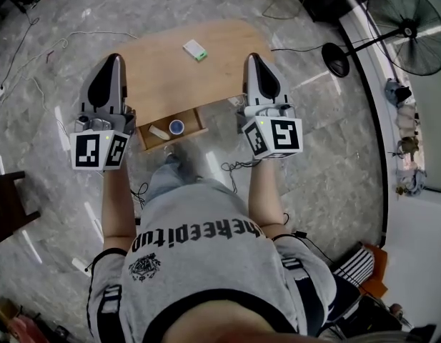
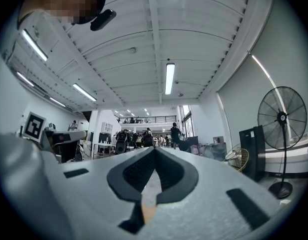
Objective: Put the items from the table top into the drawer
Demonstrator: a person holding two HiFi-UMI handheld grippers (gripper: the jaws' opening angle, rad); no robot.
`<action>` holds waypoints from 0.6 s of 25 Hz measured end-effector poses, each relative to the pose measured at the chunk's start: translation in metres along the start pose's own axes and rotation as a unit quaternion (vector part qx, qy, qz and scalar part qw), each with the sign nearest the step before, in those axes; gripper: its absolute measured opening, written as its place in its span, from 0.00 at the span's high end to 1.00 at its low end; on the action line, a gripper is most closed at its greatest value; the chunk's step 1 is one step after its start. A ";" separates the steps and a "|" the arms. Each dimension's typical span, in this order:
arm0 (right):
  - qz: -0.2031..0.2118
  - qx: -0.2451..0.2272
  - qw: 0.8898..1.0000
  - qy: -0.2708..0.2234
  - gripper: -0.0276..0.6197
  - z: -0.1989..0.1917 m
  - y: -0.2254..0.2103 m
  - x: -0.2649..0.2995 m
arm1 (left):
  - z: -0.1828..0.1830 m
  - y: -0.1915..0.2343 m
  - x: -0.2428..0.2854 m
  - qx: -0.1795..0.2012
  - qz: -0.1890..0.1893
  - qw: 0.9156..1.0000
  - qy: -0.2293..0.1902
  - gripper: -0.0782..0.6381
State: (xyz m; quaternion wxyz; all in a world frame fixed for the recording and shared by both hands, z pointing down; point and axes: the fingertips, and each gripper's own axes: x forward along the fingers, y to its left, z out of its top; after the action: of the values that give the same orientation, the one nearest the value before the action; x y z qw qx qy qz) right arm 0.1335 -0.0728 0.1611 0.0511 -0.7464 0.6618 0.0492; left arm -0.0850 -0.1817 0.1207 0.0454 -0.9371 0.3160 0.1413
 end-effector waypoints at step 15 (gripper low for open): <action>-0.038 -0.004 0.999 0.005 0.95 -0.014 0.012 0.088 | -0.023 0.078 0.069 -0.003 -0.044 0.999 -0.002 0.88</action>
State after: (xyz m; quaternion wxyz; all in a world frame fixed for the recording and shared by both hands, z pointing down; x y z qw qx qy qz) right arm 0.1325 -0.1628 0.1625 0.0469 -0.7712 0.6332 0.0464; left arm -0.0745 -0.2881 0.1232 0.0495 -0.9499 0.2740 0.1423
